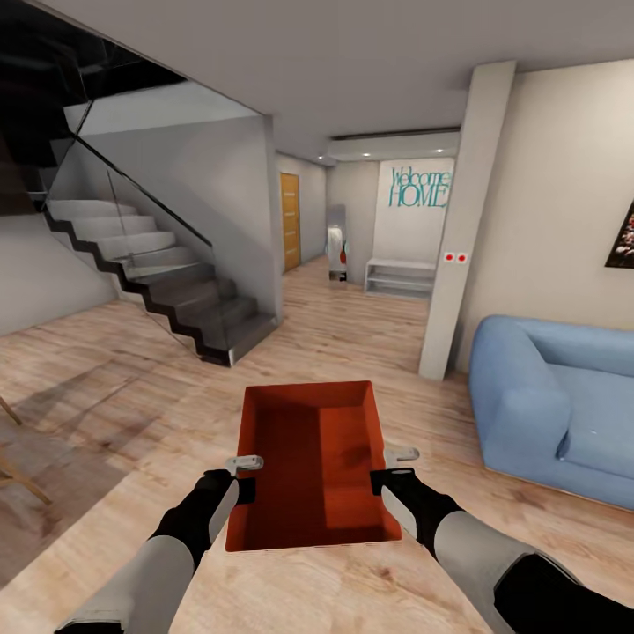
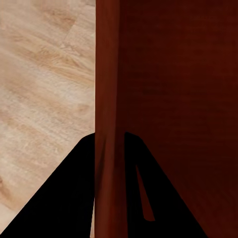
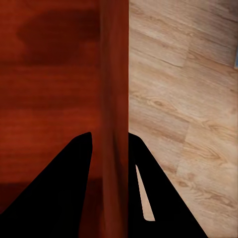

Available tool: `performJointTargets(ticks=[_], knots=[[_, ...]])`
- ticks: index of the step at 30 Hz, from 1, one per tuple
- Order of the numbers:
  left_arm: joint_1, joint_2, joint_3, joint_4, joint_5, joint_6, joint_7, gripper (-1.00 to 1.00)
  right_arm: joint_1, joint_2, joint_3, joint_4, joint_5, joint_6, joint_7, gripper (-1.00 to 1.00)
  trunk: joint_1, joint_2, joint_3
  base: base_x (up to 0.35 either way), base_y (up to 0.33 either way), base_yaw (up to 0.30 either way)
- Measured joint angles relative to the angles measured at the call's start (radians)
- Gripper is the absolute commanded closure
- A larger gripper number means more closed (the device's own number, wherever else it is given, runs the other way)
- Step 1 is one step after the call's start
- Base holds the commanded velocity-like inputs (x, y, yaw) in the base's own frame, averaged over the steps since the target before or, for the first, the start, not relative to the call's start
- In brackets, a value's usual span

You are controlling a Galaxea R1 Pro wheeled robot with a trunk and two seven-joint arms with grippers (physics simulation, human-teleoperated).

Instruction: Move the two storage containers from the living room to the garage. In the garage, place one container on the floor and stack the other container on top of it (either order is fine).

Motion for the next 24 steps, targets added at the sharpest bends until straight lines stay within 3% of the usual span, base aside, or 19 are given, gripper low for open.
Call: performJointTargets(ticks=[24], knots=[[0.000, 0.000, -0.003, 0.003, 0.005, 0.001, 0.004, 1.00, 0.001, -0.001, 0.005, 0.002, -0.007, 0.000, 0.000, 1.00, 0.000, 0.000, 0.000, 0.323, 0.000, 0.000]])
